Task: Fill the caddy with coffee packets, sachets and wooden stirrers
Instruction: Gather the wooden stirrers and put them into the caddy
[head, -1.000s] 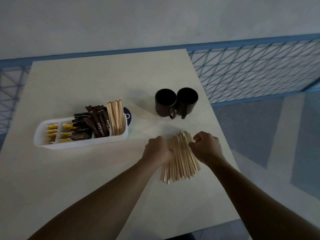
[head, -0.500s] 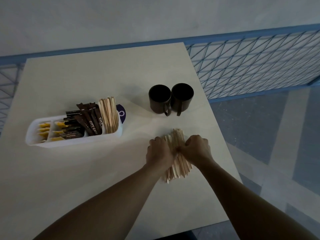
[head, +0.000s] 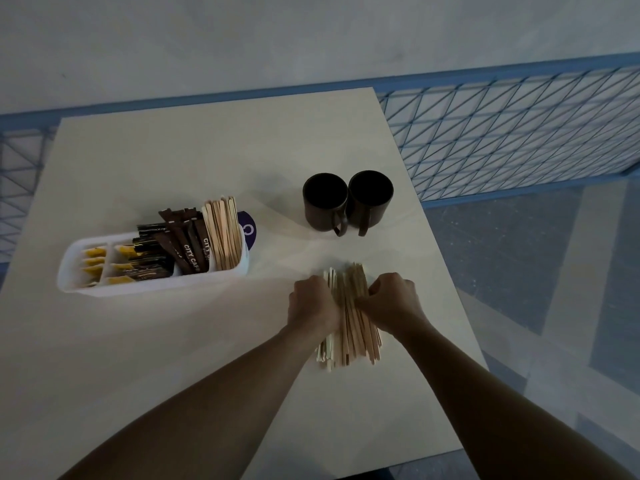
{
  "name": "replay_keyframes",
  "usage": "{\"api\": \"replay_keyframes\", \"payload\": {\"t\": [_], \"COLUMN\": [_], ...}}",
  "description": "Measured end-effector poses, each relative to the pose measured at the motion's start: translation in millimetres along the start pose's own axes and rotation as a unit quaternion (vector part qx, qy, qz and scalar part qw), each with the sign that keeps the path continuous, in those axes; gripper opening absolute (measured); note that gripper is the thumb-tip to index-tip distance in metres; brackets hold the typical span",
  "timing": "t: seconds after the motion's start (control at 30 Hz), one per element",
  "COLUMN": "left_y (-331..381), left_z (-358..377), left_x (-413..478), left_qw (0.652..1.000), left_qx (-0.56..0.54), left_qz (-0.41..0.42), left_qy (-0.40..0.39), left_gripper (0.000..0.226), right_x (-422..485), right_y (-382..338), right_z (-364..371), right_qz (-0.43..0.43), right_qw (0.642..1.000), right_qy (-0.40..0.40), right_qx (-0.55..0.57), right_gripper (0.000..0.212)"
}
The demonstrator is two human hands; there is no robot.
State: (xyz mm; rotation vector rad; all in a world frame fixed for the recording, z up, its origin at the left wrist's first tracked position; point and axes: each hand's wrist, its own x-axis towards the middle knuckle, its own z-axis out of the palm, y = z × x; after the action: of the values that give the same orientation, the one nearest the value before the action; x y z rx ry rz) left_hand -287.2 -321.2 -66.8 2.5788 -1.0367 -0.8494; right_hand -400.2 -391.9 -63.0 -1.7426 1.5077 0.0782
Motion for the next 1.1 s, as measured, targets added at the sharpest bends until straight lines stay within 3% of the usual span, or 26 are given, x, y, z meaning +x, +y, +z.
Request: {"api": "replay_keyframes", "payload": {"t": [0.17,0.63,1.1], "left_y": [-2.4,-14.6,-28.0], "left_z": [-7.3,-24.8,-47.7], "left_x": [-0.9,5.4,5.1], "left_qw": [0.999,0.997,0.987], "left_qx": [-0.039,-0.080,-0.146], "left_qz": [0.007,0.004,0.003], "left_qy": [0.003,-0.016,-0.059], "left_gripper": [0.012,0.007,0.018], "right_x": [-2.2,-5.3,-8.9], "right_y": [-1.2,-9.8,-13.2], "right_z": [5.3,-10.8,-13.4], "right_qz": [-0.027,0.000,0.004], "right_qw": [0.999,0.999,1.000], "right_qy": [0.019,0.022,0.027], "right_qx": [-0.031,-0.029,-0.014], "right_gripper": [0.024,0.017,0.014]}}
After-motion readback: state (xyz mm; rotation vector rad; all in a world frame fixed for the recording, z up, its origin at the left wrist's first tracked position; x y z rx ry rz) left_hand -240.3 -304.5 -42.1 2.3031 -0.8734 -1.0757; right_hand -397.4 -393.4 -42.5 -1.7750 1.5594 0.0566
